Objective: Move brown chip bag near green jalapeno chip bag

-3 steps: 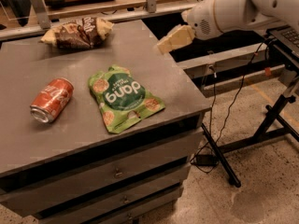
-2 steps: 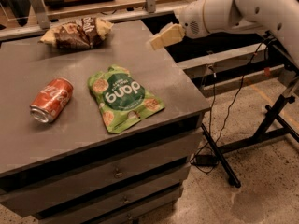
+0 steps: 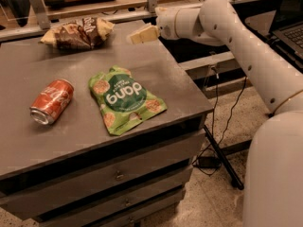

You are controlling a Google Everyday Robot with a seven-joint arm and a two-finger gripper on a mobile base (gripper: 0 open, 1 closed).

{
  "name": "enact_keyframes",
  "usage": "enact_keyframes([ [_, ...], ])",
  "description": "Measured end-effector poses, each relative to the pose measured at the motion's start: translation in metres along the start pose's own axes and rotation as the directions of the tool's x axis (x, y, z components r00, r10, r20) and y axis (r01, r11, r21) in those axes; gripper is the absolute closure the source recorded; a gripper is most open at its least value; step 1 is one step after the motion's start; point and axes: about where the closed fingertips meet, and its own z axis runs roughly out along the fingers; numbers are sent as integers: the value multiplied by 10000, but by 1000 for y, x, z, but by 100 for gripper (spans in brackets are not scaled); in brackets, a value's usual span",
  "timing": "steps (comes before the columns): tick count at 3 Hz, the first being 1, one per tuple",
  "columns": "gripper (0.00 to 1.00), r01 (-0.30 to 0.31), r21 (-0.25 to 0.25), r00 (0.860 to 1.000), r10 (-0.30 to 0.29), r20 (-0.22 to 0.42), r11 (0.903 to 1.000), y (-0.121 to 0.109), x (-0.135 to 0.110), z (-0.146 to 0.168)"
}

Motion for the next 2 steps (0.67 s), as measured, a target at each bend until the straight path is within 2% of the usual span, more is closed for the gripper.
enact_keyframes([
  [1, 0, 0, -2, 10000, 0, 0, 10000, 0, 0, 0],
  [2, 0, -137, -8, 9999, 137, -74, 9999, -4, 6, 20],
])
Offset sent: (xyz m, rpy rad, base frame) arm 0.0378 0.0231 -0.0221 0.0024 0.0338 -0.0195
